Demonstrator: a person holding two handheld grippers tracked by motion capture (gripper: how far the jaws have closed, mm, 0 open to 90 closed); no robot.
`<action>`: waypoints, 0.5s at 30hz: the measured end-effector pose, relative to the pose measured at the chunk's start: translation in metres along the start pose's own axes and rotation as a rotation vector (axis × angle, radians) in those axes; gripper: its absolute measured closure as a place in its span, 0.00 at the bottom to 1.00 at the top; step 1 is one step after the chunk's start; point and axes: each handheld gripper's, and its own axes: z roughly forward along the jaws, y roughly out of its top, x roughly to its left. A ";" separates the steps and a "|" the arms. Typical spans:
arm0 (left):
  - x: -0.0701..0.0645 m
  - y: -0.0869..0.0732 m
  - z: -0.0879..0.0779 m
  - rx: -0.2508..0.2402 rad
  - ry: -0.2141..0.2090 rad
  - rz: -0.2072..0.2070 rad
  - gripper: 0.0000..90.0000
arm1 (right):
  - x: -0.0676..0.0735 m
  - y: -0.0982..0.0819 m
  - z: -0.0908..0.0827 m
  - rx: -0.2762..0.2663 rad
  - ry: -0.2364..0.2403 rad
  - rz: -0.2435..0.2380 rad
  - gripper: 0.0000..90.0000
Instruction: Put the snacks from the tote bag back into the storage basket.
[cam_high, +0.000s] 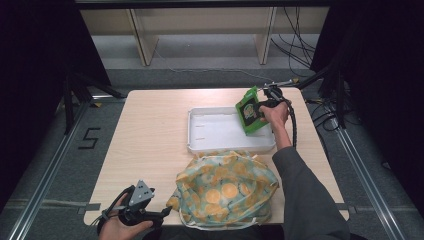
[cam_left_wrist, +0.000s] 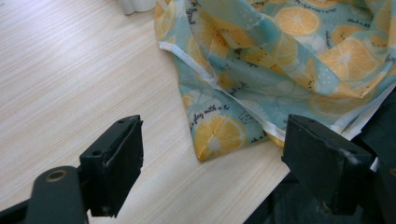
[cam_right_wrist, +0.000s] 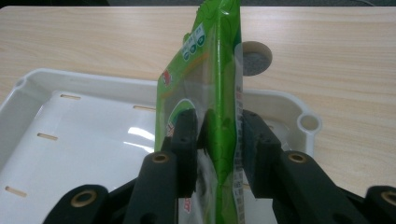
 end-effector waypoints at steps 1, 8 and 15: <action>0.000 0.000 0.000 0.001 -0.004 -0.002 0.22 | 0.000 0.000 -0.001 0.015 0.005 0.006 0.77; 0.000 0.000 0.000 0.001 0.001 0.003 0.22 | -0.002 0.000 -0.001 0.024 -0.021 -0.005 0.76; 0.000 0.000 0.000 0.003 -0.008 0.001 0.22 | -0.003 -0.001 0.000 0.025 0.003 -0.006 0.76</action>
